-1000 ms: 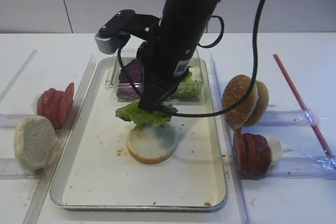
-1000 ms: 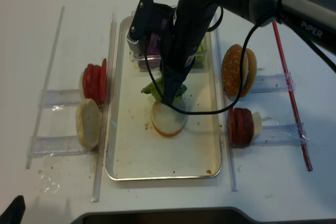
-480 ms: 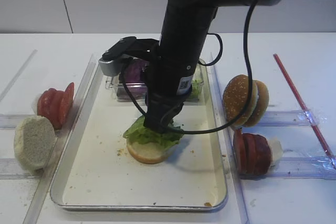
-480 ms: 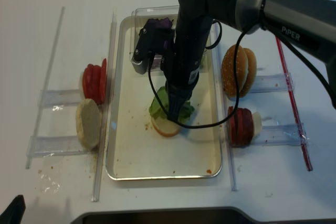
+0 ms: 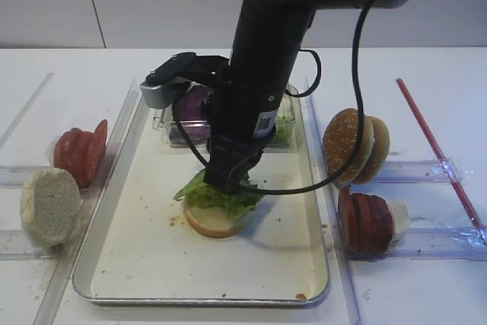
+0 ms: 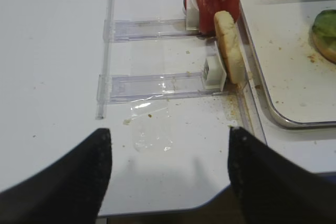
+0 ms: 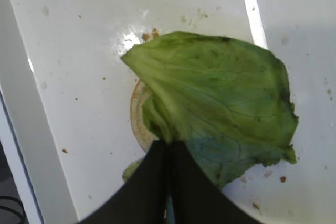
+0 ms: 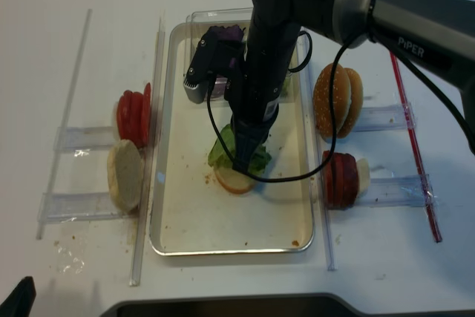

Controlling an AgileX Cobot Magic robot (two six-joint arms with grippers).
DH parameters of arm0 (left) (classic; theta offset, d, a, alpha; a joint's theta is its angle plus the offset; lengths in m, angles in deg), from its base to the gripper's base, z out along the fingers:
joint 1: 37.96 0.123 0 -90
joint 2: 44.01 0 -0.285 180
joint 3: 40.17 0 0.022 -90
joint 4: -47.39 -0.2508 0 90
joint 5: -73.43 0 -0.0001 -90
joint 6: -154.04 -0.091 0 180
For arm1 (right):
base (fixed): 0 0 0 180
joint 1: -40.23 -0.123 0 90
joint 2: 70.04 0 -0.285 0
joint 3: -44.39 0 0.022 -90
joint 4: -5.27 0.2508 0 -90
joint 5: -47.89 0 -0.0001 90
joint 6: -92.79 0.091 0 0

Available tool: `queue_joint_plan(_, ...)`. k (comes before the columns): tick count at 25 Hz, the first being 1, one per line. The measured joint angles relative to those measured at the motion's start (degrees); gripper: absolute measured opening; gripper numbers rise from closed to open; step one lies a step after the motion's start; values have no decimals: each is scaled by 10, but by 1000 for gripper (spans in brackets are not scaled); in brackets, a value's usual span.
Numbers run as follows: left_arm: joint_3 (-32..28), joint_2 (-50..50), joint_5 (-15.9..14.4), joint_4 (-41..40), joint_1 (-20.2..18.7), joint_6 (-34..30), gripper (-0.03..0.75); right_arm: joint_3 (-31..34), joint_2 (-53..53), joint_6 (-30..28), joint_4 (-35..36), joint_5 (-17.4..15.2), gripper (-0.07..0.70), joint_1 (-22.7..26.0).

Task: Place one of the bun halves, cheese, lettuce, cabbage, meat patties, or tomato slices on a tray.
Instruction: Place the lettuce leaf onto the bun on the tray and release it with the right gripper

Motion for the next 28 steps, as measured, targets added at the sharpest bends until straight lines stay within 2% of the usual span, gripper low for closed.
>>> queue_joint_plan(3, 0, 0, 0, 0, 0, 0, 437, 0, 0, -1, 1, 0, 63, 0)
queue_joint_plan(5, 0, 0, 0, 0, 0, 0, 437, 0, 0, -1, 3, 0, 106, 0)
queue_joint_plan(7, 0, 0, 0, 0, 0, 0, 437, 0, 0, -1, 4, 1, 186, 0)
queue_joint_plan(10, 0, 0, 0, 0, 0, 0, 437, 0, 0, 5, 6, 9, 363, 0)
queue_joint_plan(13, 0, 0, 0, 0, 0, 0, 437, 0, 0, 13, 6, 16, 452, 0)
queue_joint_plan(18, 0, 0, 0, 0, 0, 0, 437, 0, 0, 22, 6, 18, 466, 0)
queue_joint_plan(21, 0, 0, 0, 0, 0, 0, 437, -7, 0, 42, 6, 2, 465, 0)
queue_joint_plan(24, 0, 0, 0, 0, 0, 0, 437, -35, 0, 92, 10, -11, 465, 0)
queue_joint_plan(28, 0, 0, 0, 0, 0, 0, 437, -79, 0, 202, 2, -14, 465, 0)
